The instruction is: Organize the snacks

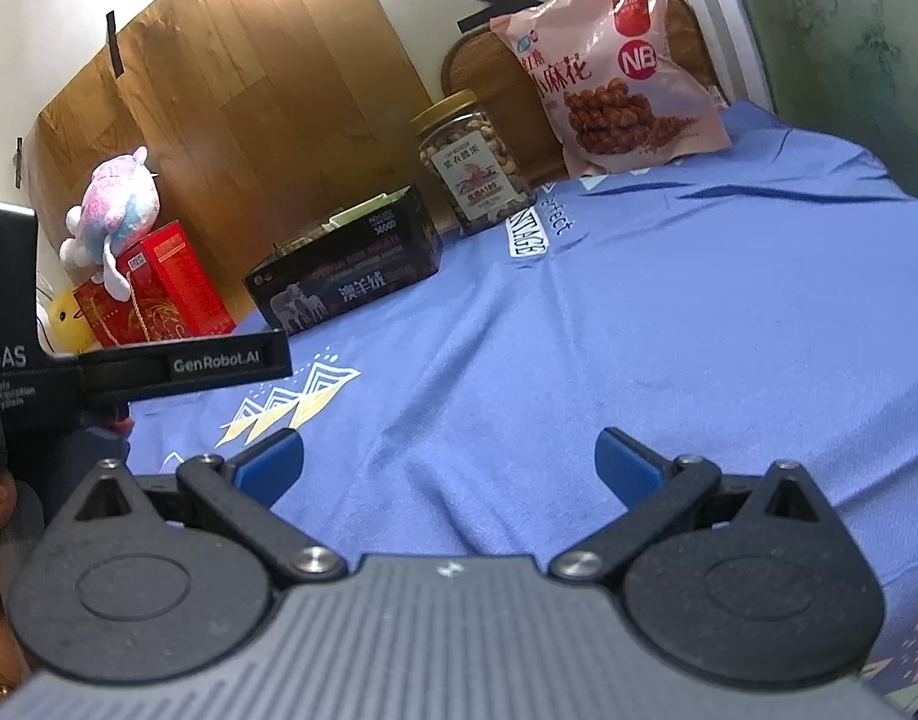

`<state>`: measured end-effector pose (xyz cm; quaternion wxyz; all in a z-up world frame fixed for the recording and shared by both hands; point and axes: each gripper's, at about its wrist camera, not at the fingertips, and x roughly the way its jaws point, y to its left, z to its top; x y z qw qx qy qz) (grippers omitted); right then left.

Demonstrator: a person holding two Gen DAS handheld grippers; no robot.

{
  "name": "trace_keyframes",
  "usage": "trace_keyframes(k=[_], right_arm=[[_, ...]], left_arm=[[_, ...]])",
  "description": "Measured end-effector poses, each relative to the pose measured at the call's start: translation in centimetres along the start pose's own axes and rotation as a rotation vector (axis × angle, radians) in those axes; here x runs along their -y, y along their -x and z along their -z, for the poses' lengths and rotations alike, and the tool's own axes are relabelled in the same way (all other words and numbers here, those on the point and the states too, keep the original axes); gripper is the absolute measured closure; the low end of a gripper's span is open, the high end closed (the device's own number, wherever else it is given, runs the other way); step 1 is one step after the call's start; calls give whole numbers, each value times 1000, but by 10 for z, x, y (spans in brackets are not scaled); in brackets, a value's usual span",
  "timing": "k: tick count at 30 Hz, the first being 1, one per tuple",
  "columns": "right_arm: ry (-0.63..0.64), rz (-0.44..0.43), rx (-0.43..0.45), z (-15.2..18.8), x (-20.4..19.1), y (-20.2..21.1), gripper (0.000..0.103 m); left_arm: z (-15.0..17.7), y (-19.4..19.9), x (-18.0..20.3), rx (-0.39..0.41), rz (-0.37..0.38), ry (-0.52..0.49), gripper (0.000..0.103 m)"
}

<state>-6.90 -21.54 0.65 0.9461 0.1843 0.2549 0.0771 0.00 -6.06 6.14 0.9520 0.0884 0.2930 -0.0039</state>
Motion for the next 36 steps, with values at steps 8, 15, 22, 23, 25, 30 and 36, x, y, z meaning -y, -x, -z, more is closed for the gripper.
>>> trace_keyframes(k=[8, 15, 22, 23, 25, 30, 36], right_arm=[[2, 4, -19, 3, 1, -3, 0], [19, 21, -17, 3, -3, -4, 0], [28, 34, -24, 3, -5, -7, 0], [30, 36, -23, 3, -6, -7, 0], [33, 37, -27, 2, -7, -7, 0], [58, 42, -32, -3, -13, -9, 0], [61, 41, -36, 4, -17, -8, 0]], left_arm=[[6, -5, -6, -39, 24, 19, 0], [5, -9, -13, -48, 34, 44, 0], [6, -15, -20, -58, 21, 53, 0], [6, -16, -21, -60, 23, 53, 0], [5, -15, -23, -55, 24, 56, 0], [5, -13, -29, -44, 27, 78, 0], [9, -16, -29, -55, 32, 67, 0]])
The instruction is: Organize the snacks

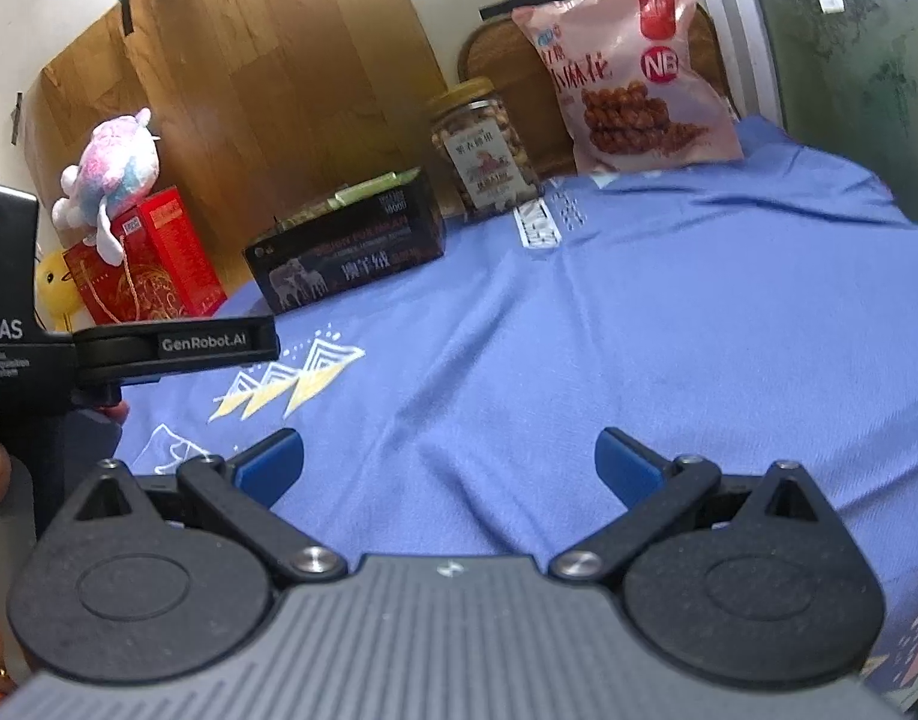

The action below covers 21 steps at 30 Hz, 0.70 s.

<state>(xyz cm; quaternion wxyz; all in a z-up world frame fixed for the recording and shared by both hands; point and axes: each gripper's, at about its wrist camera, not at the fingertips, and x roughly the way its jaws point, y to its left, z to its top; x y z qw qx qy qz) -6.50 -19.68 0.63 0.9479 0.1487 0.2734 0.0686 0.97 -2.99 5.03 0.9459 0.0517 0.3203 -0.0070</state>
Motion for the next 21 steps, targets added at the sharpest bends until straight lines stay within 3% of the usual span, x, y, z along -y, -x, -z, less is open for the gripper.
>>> trace_keyframes(k=[21], right_arm=[[4, 0, -15, 1, -6, -11, 0]], left_arm=[[6, -4, -17, -23, -11, 44, 0]])
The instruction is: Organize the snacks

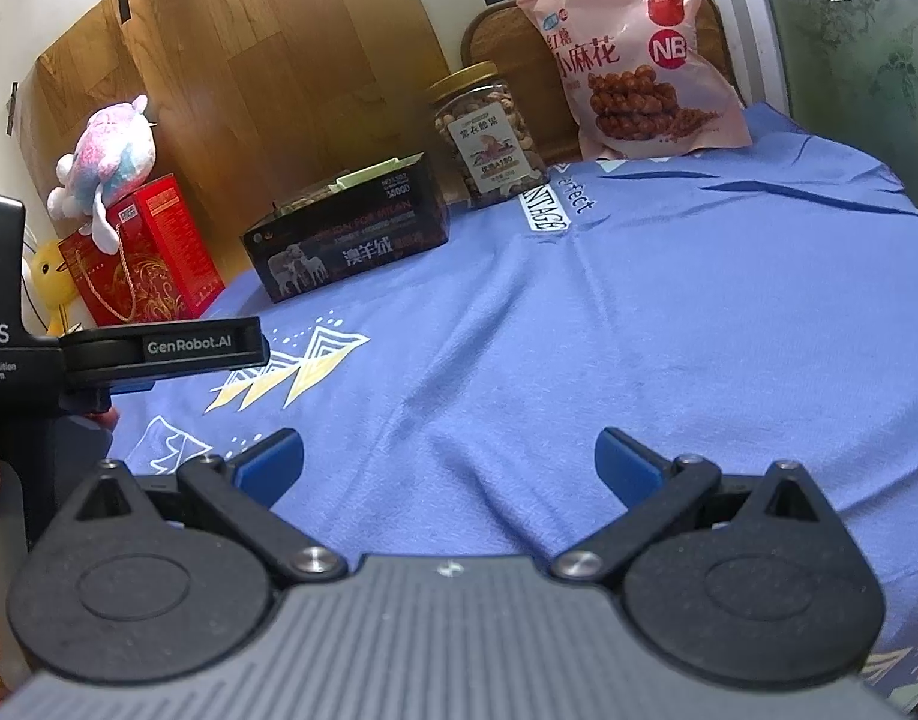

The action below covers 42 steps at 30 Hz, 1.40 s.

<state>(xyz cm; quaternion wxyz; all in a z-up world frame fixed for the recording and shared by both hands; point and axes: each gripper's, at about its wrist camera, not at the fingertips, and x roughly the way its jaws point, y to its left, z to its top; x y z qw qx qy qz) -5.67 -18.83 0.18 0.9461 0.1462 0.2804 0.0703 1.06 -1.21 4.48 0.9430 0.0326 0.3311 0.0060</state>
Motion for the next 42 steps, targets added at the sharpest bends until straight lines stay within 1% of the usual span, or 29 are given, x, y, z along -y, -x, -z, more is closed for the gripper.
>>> trace_keyframes(k=[6, 10, 12, 17, 21, 24, 29, 32, 36, 42], right_arm=[[34, -13, -12, -2, -9, -3, 0], [45, -23, 9, -3, -10, 1, 0], [34, -13, 26, -1, -6, 3, 0], [-14, -14, 25, -3, 5, 5, 0], [-2, -48, 26, -10, 7, 5, 0], [-7, -67, 21, -20, 12, -1, 0], [36, -61, 22, -29, 20, -7, 0], [28, -53, 30, -33, 29, -7, 0], [15, -65, 42, -38, 38, -9, 0], [9, -92, 37, -43, 44, -17, 0]], left_arm=[[2, 6, -5, 18, -16, 6, 0], [3, 3, -3, -5, -25, -21, 0], [2, 6, 1, 3, -28, -36, 0], [-1, 16, 9, 33, -25, -48, 0], [-6, 20, 15, 23, -1, -57, 0], [-11, 22, 20, 35, -23, -76, 0], [-22, 15, 37, 29, -38, -101, 0], [-23, 11, 50, 18, -41, -123, 0], [-25, 4, 59, 1, -50, -134, 0], [-29, -4, 64, -18, -70, -119, 0]])
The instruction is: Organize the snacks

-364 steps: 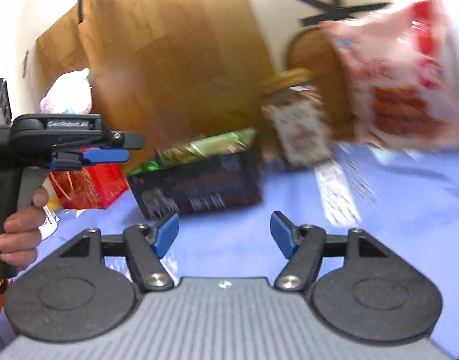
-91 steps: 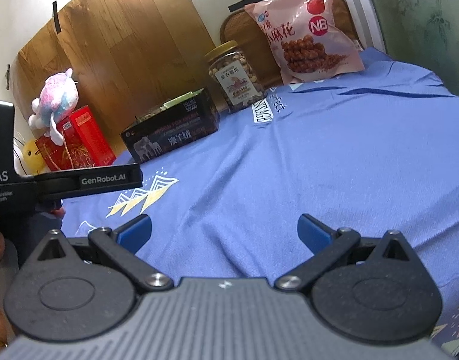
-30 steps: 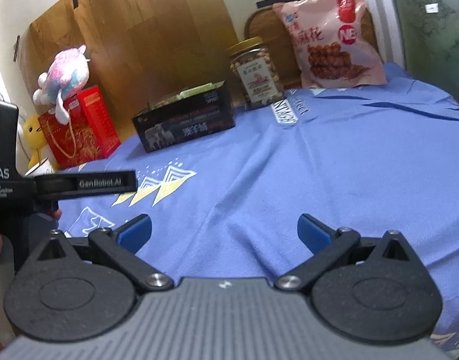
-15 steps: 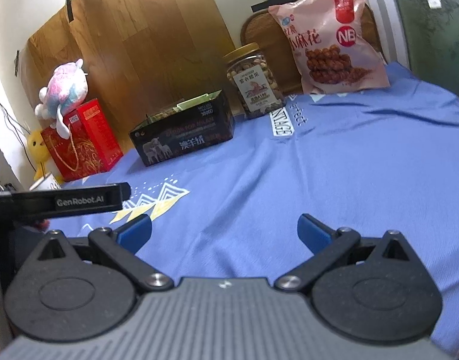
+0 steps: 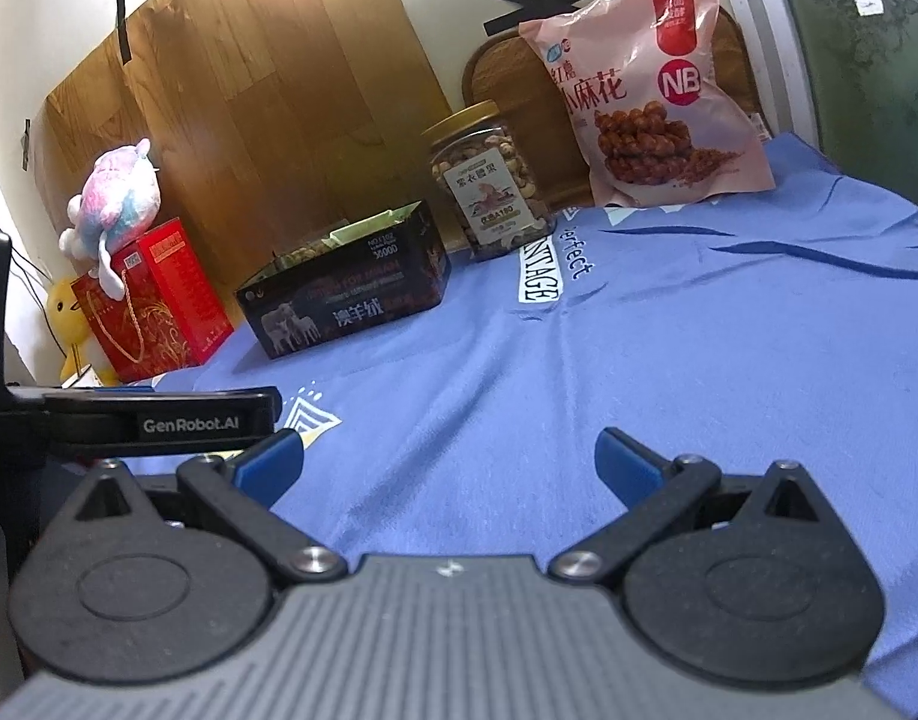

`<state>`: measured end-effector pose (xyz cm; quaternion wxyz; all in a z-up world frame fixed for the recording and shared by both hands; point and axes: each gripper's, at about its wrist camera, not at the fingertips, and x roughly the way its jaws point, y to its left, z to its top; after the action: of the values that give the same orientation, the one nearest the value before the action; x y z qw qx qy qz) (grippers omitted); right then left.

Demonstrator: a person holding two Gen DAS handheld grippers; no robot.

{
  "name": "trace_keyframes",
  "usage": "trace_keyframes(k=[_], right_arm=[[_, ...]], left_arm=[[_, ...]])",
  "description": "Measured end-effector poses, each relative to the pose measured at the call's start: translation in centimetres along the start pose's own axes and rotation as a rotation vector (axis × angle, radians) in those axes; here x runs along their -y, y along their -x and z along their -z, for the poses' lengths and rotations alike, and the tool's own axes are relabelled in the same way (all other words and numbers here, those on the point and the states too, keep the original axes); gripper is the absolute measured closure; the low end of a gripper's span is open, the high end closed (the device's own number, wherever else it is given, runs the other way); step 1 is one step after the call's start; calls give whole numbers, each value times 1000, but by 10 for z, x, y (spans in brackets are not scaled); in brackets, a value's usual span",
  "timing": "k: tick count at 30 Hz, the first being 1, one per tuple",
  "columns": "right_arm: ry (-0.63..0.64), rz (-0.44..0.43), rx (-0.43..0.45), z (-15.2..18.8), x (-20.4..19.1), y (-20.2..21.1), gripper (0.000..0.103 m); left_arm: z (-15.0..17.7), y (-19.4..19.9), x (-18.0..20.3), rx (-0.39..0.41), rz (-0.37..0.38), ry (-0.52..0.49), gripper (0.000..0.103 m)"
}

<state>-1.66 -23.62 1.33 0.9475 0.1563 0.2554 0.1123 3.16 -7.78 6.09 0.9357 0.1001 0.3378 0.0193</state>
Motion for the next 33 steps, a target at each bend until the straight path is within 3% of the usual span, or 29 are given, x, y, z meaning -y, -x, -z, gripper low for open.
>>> trace_keyframes(k=[18, 27, 33], right_arm=[[37, -74, -3, -4, -4, -19, 0], [35, -72, -24, -4, -5, -29, 0], [9, -62, -32, -2, -1, -34, 0]], left_arm=[[-5, -20, -6, -41, -79, 41, 0], [-3, -27, -11, -55, -88, 45, 0], [-2, -27, -15, -29, -148, 22, 0]])
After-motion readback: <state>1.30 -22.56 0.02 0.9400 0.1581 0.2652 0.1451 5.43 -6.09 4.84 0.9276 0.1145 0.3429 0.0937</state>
